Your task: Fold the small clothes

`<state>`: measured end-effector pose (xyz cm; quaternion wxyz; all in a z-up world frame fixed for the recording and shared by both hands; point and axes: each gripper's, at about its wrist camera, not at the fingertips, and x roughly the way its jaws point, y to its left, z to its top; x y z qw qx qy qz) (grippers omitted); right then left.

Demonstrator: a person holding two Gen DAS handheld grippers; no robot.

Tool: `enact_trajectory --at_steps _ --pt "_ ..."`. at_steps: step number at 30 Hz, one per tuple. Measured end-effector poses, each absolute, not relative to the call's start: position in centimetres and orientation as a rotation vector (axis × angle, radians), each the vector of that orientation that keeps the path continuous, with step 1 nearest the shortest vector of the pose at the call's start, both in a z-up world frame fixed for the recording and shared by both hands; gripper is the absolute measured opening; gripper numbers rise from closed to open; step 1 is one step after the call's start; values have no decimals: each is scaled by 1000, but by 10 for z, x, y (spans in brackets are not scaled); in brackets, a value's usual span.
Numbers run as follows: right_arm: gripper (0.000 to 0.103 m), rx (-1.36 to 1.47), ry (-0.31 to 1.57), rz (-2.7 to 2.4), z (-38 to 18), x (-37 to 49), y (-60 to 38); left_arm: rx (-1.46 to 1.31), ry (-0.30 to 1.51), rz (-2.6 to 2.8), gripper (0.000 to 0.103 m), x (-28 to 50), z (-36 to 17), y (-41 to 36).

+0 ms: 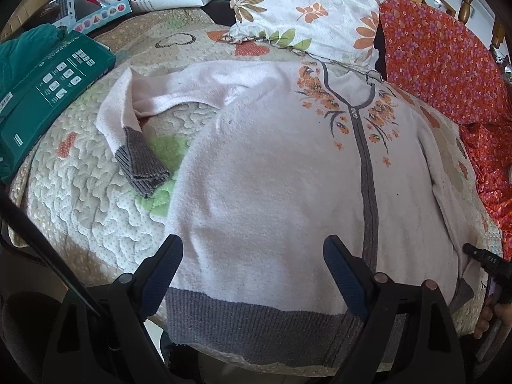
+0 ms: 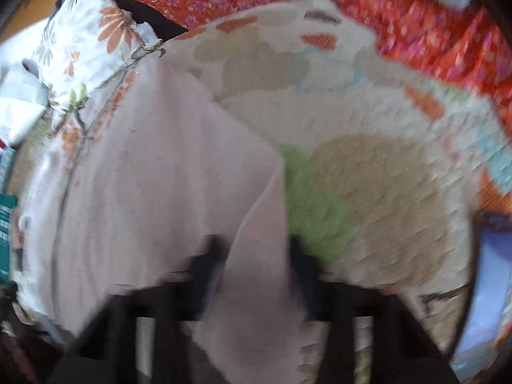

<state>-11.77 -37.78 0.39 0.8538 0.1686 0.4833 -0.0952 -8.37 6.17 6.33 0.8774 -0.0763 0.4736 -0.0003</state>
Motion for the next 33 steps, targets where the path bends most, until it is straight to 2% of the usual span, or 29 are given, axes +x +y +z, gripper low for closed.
enact_trajectory --at_steps 1,6,9,13,16,20,24,29,33 --pt "8 383 1010 -187 8 -118 -383 -155 981 1 89 -84 64 63" --pt "8 389 903 -387 43 -116 -428 -147 976 17 89 -84 62 68" --pt "8 362 902 -535 44 -110 -455 -156 974 27 89 -88 60 74" --pt "16 368 974 -638 29 -104 -470 -154 979 46 89 -92 57 83" --pt "39 377 942 -596 34 -114 -450 -162 983 72 89 -93 54 94" --pt "50 294 888 -517 53 -128 -401 -189 1003 107 89 -92 46 115" --pt "51 332 871 -318 56 -139 -356 -233 1015 126 89 -91 40 136" --pt "51 485 933 -40 26 -141 -324 -320 1017 123 89 -88 35 164" --pt "51 553 962 -22 3 -143 -320 -416 1018 100 89 -91 28 182"
